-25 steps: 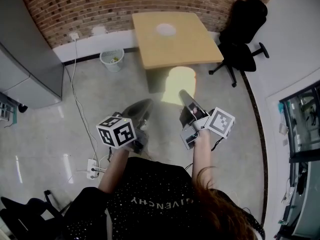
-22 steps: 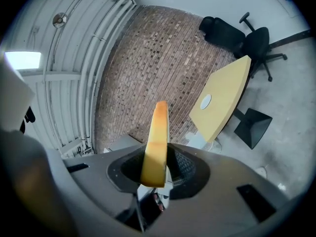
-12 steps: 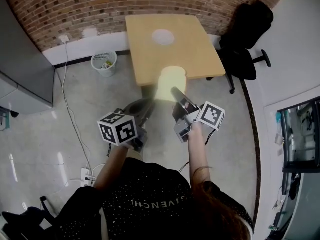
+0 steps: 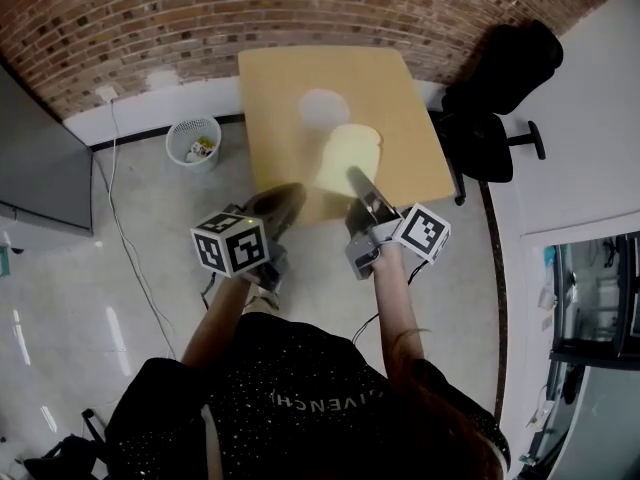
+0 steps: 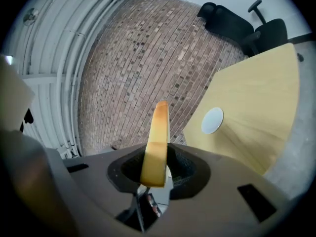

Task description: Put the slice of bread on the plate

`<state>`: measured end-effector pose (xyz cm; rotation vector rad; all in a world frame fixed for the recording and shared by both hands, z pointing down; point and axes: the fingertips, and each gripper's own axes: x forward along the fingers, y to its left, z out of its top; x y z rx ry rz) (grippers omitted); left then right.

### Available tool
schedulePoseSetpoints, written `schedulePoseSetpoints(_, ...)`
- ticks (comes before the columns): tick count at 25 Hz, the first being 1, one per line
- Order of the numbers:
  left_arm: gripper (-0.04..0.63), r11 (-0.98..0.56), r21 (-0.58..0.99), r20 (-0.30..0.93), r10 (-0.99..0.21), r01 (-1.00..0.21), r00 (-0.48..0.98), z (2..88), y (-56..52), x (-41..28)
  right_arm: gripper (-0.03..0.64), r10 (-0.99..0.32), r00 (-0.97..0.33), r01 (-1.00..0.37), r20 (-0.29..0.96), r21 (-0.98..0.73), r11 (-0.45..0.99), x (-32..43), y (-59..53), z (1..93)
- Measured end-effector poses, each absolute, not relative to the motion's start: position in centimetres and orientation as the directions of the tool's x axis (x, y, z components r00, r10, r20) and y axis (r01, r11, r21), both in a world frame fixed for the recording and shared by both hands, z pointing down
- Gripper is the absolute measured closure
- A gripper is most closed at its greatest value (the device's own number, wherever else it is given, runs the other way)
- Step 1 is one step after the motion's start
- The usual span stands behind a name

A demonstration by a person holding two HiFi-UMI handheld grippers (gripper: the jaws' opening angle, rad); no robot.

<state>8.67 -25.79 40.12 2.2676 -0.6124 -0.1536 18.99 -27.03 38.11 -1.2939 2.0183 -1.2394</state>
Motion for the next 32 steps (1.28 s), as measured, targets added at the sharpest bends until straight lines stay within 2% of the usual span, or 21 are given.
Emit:
schedulePoseSetpoints(5, 0.586, -0.591, 0.720, 0.065, -0.463, -0.363, 0.884, 40.6, -30.2, 10.1, 0.522, -0.915, -0.392, -0.467, 0.092, -0.877, 0.112, 21.2, -29.3, 38.9)
schedulePoseSetpoints(9, 0.586, -0.571, 0.739, 0.068, -0.464, -0.357, 0.883, 41.1, -30.8, 11.3, 0.522, -0.918, -0.382, -0.475, 0.107, -0.875, 0.096, 23.0, -30.3, 39.6)
schedulePoseSetpoints(14, 0.586, -0.522, 0.762, 0.100, -0.490, -0.383, 0.866, 42.4, -32.7, 12.2, 0.522, -0.902, -0.413, -0.442, 0.125, -0.893, 0.079, 24.7, -33.3, 41.2)
schedulePoseSetpoints(26, 0.586, -0.426, 0.742, 0.162, -0.635, -0.518, 0.755, 45.0, -41.6, 15.8, 0.522, -0.840, -0.516, -0.340, 0.167, -0.940, 0.022, 28.8, -43.1, 45.0)
schedulePoseSetpoints(32, 0.586, -0.386, 0.720, 0.202, -0.679, -0.577, 0.706, 47.5, -45.0, 17.6, 0.522, -0.791, -0.570, -0.366, 0.225, -0.931, -0.001, 30.4, -47.4, 47.8)
